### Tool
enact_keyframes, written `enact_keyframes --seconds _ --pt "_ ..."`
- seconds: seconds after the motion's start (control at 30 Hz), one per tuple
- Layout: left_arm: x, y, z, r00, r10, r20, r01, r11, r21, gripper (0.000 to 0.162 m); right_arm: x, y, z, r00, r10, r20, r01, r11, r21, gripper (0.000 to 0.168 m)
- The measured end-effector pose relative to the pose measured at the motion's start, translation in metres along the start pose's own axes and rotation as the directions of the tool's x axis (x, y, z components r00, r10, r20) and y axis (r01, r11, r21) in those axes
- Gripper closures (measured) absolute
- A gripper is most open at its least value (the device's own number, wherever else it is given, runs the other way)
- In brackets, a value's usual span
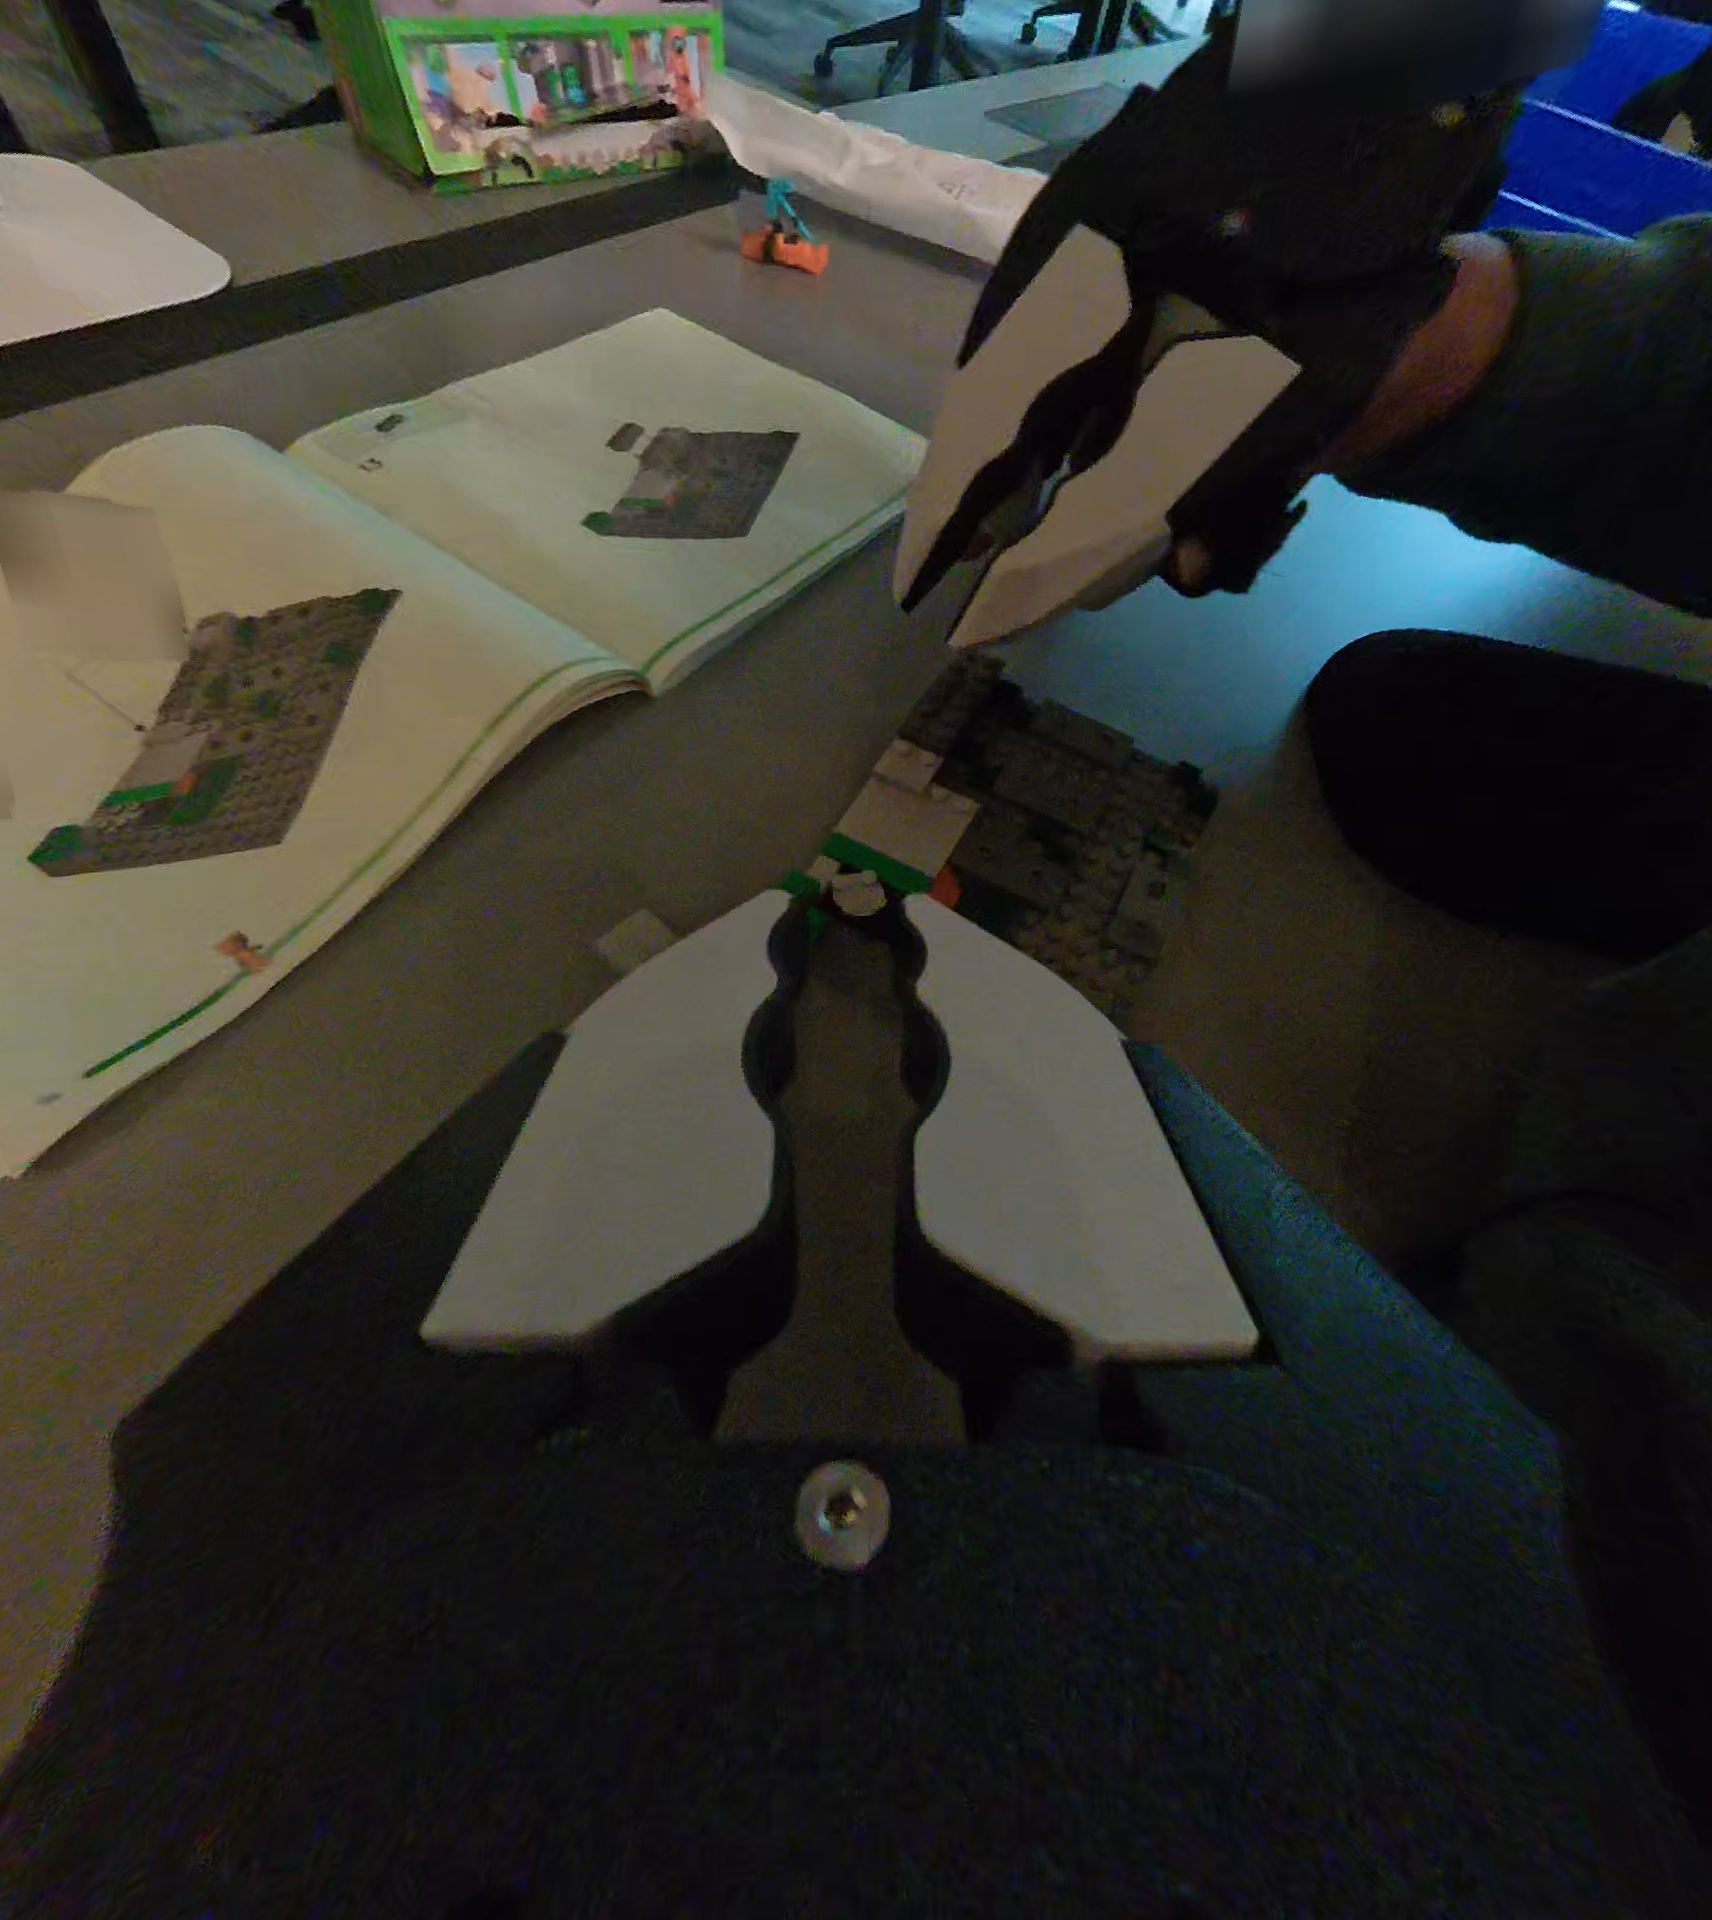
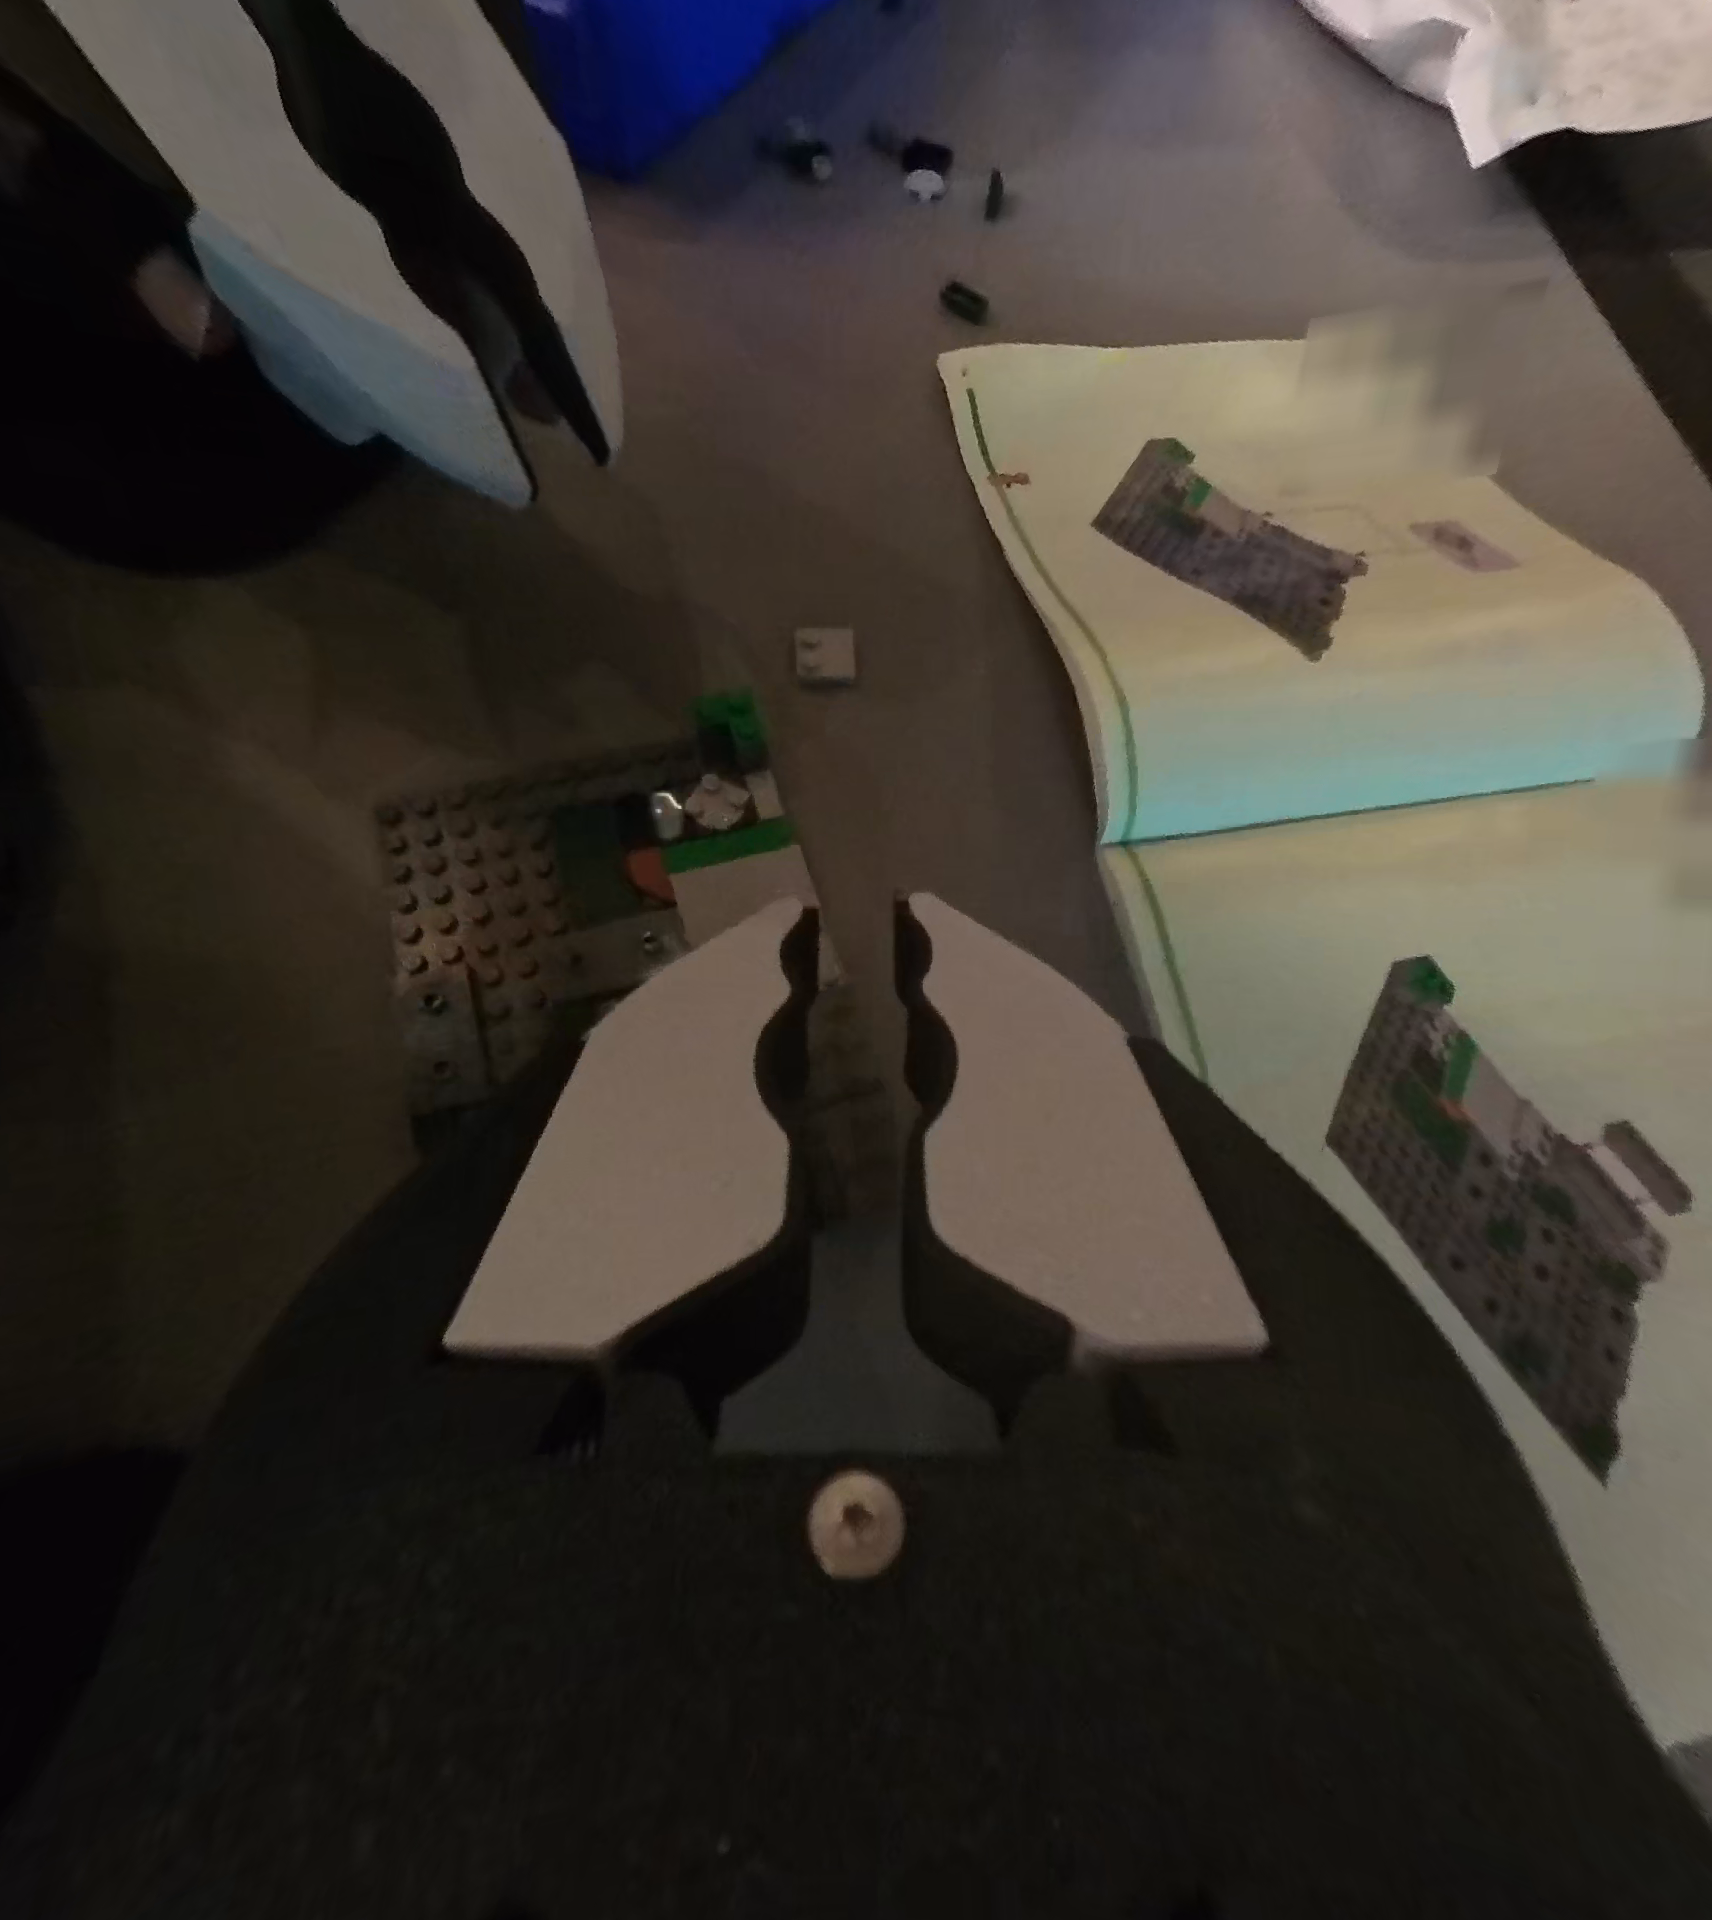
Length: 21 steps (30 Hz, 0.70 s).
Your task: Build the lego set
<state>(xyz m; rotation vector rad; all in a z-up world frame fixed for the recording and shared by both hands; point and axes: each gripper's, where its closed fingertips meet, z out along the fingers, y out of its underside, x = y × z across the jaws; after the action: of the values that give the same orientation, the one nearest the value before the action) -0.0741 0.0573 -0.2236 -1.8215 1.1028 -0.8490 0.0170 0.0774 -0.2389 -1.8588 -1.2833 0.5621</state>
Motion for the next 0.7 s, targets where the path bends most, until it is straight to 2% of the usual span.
enact_keyframes --seconds 0.33,0.53,0.7 --pt "0.003 0.005 0.004 1.000 0.015 -0.015 -0.016 1.000 -0.020 0.147 -0.004 0.022 -0.002 1.000 -0.012 -0.017 0.010 0.996 -0.084 0.152" --pt "0.006 0.007 0.005 0.999 0.029 -0.028 -0.030 0.999 -0.027 0.146 -0.001 0.034 0.003 0.998 -0.028 0.058 0.036 0.989 -0.142 0.147" --pt "0.007 0.006 0.002 0.999 0.013 -0.052 -0.013 1.000 -0.008 0.145 -0.003 0.043 0.010 0.985 -0.004 0.173 0.043 0.974 -0.221 0.143"
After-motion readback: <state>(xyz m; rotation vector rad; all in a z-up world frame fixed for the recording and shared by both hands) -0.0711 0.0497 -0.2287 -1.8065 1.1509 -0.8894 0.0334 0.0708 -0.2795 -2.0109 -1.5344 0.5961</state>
